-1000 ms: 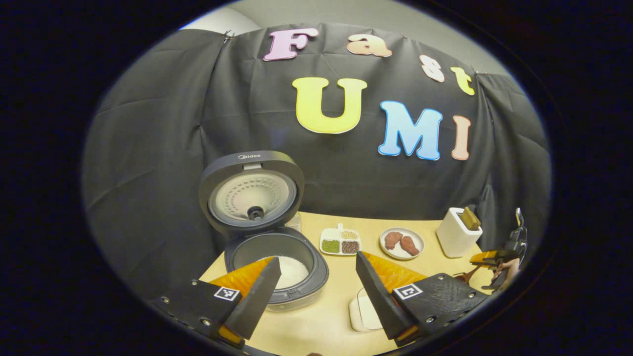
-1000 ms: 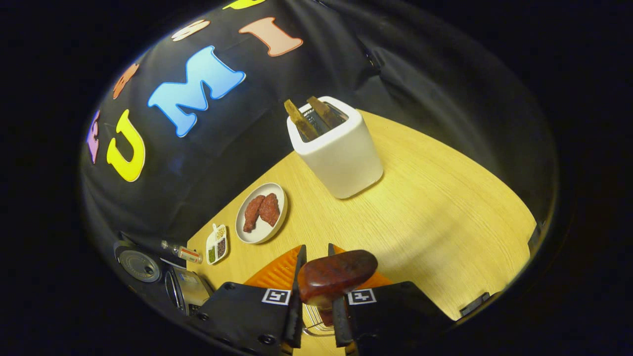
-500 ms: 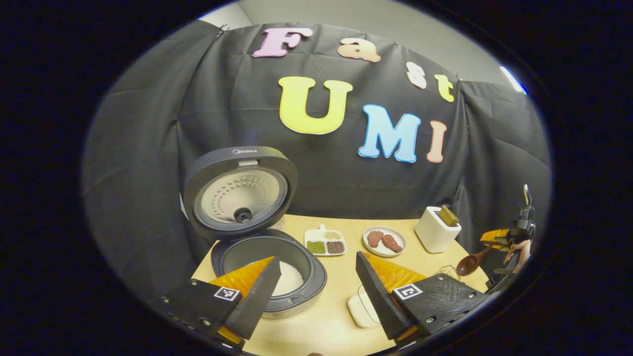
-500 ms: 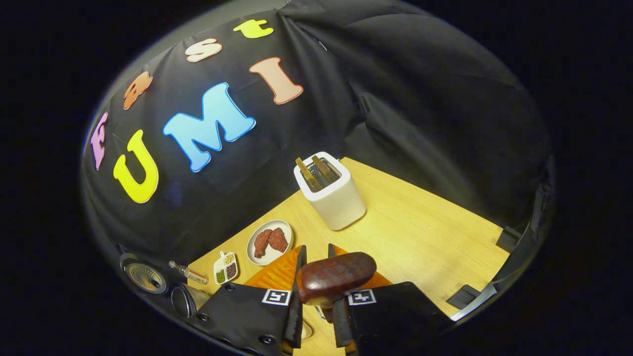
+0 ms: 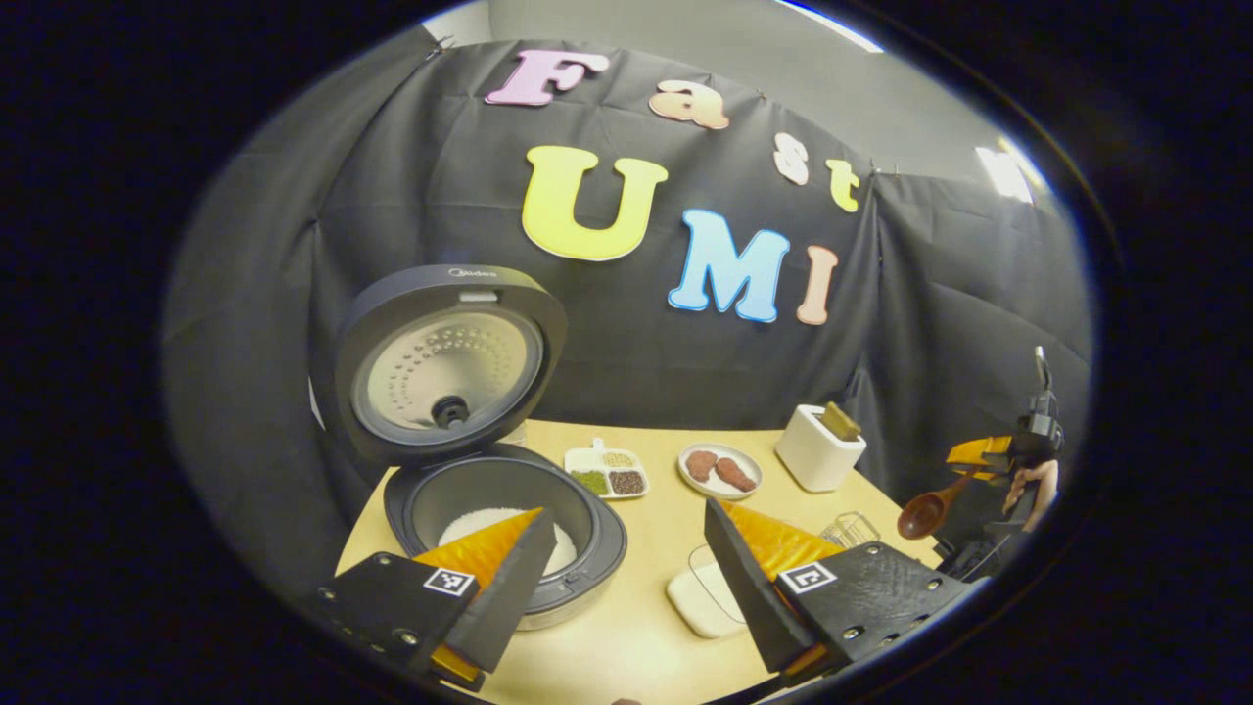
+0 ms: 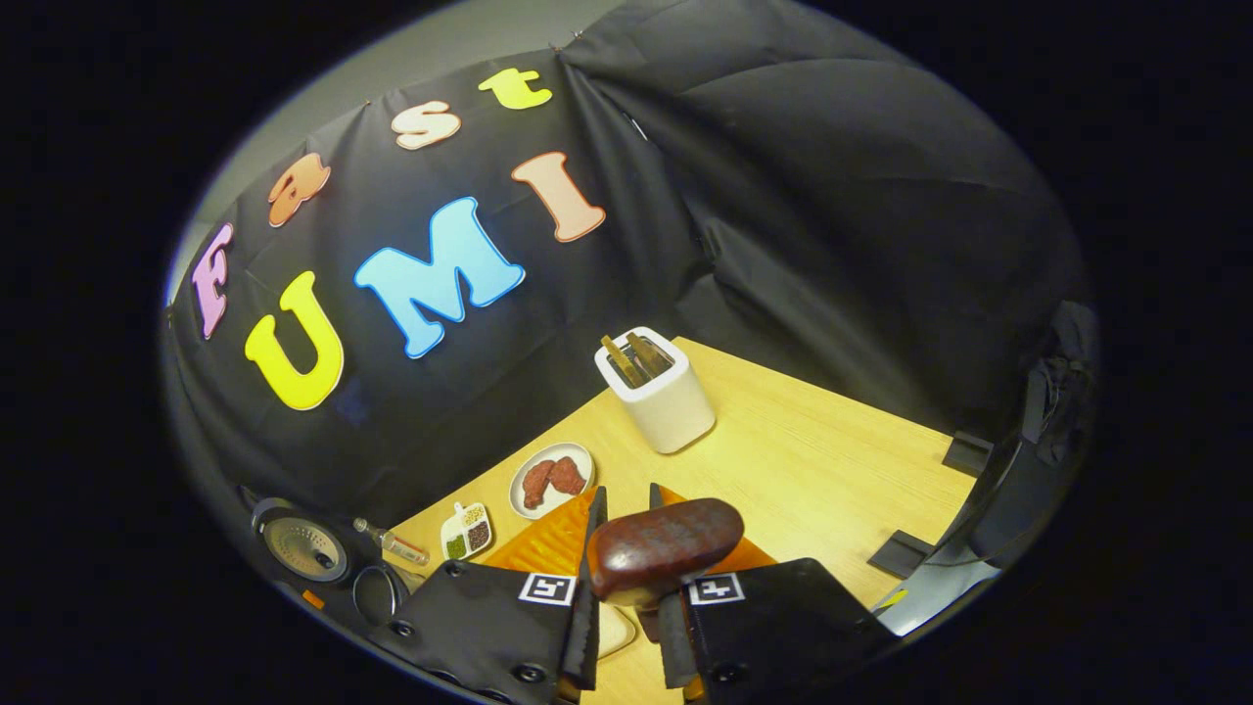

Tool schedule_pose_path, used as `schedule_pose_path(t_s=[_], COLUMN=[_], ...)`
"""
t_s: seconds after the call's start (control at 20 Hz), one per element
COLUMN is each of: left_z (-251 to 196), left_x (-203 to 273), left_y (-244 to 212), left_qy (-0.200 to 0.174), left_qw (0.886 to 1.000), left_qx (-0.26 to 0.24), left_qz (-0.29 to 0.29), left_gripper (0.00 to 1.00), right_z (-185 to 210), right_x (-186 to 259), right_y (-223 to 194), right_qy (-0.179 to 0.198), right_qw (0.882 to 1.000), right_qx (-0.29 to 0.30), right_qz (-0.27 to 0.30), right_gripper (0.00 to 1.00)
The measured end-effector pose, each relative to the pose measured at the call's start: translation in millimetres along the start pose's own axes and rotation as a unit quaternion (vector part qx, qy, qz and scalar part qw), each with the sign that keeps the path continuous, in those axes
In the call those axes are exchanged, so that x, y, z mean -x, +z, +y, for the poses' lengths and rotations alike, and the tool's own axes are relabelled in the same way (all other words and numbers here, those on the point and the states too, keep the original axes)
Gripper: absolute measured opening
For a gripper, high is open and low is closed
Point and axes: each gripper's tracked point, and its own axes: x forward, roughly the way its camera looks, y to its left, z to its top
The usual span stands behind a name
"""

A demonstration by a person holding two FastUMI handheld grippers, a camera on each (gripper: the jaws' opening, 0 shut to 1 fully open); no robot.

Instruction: Close the left gripper, press the button to open the rice cooker; take a wooden spoon from the chopstick holder with the right hand, scoop a spoonful of rice and pour it into the rice cooker, then put the wooden spoon back into the chopstick holder.

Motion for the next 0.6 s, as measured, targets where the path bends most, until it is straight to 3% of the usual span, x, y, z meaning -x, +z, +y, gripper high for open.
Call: schedule_pose_path(t_s=[0.05, 0.3, 0.6], left_z=[5, 43, 76], left_x=[3, 27, 49], left_y=[-2, -19, -38], left_qy=[0.004, 0.037, 0.066], left_qw=[1.000, 0.999, 0.996], left_qx=[0.002, -0.001, 0.054], left_qz=[0.000, 0.003, 0.010], left_gripper=[0.96, 0.96, 0.96], right_z=[11, 82, 144], right_x=[1, -10, -37], right_y=[-3, -22, -72], right_qy=[0.008, 0.067, 0.125], right_qw=[1.000, 0.997, 0.984], right_qx=[0.002, 0.023, 0.107], right_qz=[0.003, 0.025, 0.074], right_gripper=[0.24, 0.24, 0.24])
